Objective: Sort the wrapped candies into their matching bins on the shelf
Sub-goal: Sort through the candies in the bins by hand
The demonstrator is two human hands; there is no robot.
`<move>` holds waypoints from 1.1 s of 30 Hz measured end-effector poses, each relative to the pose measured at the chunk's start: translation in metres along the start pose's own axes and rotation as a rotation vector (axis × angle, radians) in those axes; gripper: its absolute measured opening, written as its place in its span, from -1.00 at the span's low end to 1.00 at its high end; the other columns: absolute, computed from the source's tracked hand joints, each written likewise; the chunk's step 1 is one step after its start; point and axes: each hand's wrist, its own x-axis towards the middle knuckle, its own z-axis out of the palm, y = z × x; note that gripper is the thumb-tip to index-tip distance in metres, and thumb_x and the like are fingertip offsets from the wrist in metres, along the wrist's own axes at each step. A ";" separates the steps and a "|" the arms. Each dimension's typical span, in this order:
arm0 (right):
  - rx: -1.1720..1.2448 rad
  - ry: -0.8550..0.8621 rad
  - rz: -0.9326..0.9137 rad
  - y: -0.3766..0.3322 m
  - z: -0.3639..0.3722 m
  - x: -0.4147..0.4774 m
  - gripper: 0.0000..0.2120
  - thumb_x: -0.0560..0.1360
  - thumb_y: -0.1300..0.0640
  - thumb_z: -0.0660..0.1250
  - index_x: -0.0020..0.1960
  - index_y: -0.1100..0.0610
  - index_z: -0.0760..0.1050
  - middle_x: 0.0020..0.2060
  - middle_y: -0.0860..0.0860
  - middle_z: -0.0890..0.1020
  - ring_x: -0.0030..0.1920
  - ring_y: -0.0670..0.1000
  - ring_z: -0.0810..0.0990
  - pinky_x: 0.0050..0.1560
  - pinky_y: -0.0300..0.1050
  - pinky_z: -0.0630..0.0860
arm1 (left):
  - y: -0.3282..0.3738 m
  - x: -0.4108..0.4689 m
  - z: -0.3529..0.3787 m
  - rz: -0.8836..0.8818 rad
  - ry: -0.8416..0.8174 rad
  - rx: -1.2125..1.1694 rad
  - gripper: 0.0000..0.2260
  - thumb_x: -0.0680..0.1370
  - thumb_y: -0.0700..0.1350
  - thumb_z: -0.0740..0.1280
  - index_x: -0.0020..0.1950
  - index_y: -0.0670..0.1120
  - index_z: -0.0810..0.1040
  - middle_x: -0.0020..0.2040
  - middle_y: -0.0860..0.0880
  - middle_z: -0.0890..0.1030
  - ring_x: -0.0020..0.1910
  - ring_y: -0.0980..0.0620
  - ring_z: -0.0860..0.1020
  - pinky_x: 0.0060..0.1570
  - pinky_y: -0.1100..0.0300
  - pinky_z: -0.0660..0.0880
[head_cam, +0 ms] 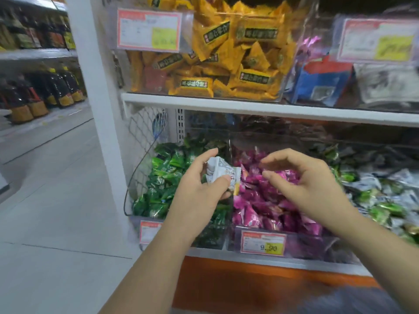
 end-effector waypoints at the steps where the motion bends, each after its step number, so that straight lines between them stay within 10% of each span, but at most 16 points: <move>1: -0.028 0.027 0.032 0.009 -0.014 -0.007 -0.78 0.44 0.23 0.42 -0.05 -0.07 0.53 -0.14 -0.22 0.63 -0.07 -0.24 0.59 -0.01 -0.47 0.42 | 0.000 0.001 0.012 0.019 -0.027 0.037 -0.60 0.56 -0.20 0.30 0.27 0.24 0.39 0.00 0.25 0.53 -0.19 0.02 0.65 0.02 -0.02 0.59; 5: -0.158 0.053 0.125 0.045 -0.061 -0.031 -0.78 0.45 0.22 0.41 -0.08 -0.09 0.51 -0.19 -0.24 0.62 -0.10 -0.31 0.57 -0.14 -0.48 0.41 | -0.003 0.007 0.066 0.094 -0.082 0.178 -0.60 0.56 -0.17 0.29 0.28 0.26 0.36 -0.14 0.22 0.59 -0.18 -0.24 0.58 -0.23 0.13 0.50; 9: -0.202 0.180 0.240 0.076 -0.097 -0.054 -0.84 0.46 0.23 0.39 -0.13 -0.03 0.54 -0.24 -0.21 0.61 -0.15 -0.33 0.55 -0.20 -0.48 0.40 | -0.007 0.018 0.122 0.197 -0.147 0.238 -0.60 0.55 -0.13 0.31 0.31 0.22 0.38 0.10 -0.02 0.58 0.00 0.04 0.56 -0.14 0.20 0.46; 10: -0.196 0.209 0.278 0.083 -0.105 -0.059 -0.86 0.47 0.23 0.38 -0.13 -0.01 0.55 -0.25 -0.20 0.61 -0.16 -0.30 0.55 -0.20 -0.51 0.39 | -0.007 0.020 0.137 0.235 -0.171 0.266 -0.61 0.55 -0.11 0.31 0.33 0.21 0.38 0.25 0.13 0.15 0.13 0.09 0.49 -0.09 0.22 0.45; 11: -0.194 0.238 0.310 0.089 -0.112 -0.063 -0.87 0.48 0.22 0.38 -0.14 -0.01 0.55 -0.26 -0.21 0.61 -0.17 -0.29 0.55 -0.20 -0.52 0.38 | -0.006 0.022 0.151 0.284 -0.201 0.297 -0.61 0.56 -0.10 0.31 0.35 0.19 0.38 -0.01 0.22 0.37 0.10 0.18 0.48 -0.05 0.34 0.43; 14: -0.197 0.301 0.375 0.104 -0.131 -0.071 -0.87 0.48 0.22 0.38 -0.16 -0.01 0.54 -0.29 -0.23 0.59 -0.24 -0.31 0.55 -0.22 -0.55 0.36 | -0.007 0.032 0.189 0.413 -0.317 0.460 -0.59 0.56 -0.11 0.31 0.40 0.10 0.37 0.21 0.10 0.43 0.05 0.29 0.38 -0.02 0.62 0.24; 22: -0.103 0.383 0.493 0.123 -0.155 -0.079 -0.91 0.49 0.16 0.36 -0.17 0.01 0.59 -0.32 -0.14 0.61 -0.33 -0.27 0.53 -0.33 -0.47 0.39 | -0.024 0.072 0.238 0.390 -0.403 1.209 -0.52 0.62 0.05 0.14 0.51 0.23 0.08 0.51 0.05 0.21 0.42 -0.11 0.25 0.40 -0.19 0.08; 26: -0.109 0.318 0.525 0.128 -0.156 -0.079 -0.94 0.51 0.14 0.35 -0.10 -0.01 0.57 -0.21 -0.15 0.62 -0.25 -0.24 0.53 -0.27 -0.44 0.39 | -0.022 0.083 0.242 0.356 -0.396 1.320 -0.50 0.63 0.03 0.08 0.51 0.29 -0.03 0.57 0.05 0.02 0.47 -0.17 0.19 0.40 -0.28 0.04; 33: -0.340 -0.077 0.453 0.132 -0.146 -0.073 -0.62 0.51 -0.07 0.31 0.32 -0.15 0.44 0.39 -0.14 0.37 0.43 -0.04 0.24 0.42 0.14 0.16 | -0.018 0.109 0.245 0.083 -0.724 1.312 -0.49 0.60 0.27 -0.05 0.53 0.23 -0.04 0.57 0.00 -0.01 0.54 -0.11 0.03 0.48 -0.13 -0.07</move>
